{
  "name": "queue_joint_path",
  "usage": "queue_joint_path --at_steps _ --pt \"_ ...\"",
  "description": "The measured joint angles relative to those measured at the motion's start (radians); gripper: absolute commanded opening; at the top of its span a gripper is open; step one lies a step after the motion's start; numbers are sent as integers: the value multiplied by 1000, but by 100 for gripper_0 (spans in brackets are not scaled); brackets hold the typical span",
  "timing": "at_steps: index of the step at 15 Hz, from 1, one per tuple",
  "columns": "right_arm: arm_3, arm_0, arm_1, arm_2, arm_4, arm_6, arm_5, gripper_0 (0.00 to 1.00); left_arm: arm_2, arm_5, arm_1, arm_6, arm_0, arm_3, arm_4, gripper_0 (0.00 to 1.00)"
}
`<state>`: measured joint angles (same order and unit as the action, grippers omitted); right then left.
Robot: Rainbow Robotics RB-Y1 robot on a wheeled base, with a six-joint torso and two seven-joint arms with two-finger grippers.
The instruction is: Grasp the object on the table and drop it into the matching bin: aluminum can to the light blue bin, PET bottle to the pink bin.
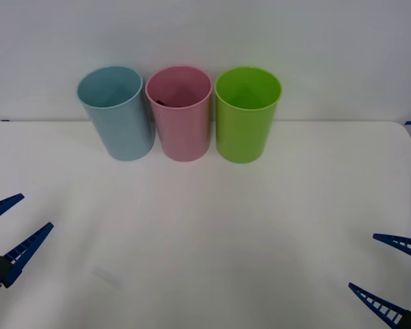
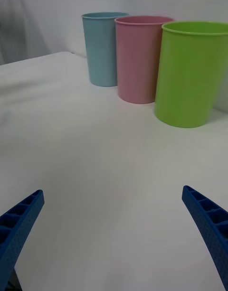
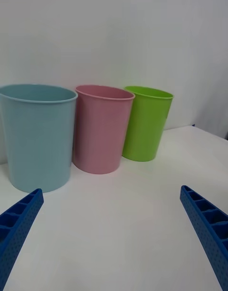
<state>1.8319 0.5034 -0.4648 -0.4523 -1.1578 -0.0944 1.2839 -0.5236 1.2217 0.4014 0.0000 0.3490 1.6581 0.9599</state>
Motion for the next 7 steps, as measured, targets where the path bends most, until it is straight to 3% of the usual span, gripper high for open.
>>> queue_joint_path --at_steps 7 --pt "-55 -2 0 -17 3 -13 31 100 0 0 0 0 0 0 0 100"
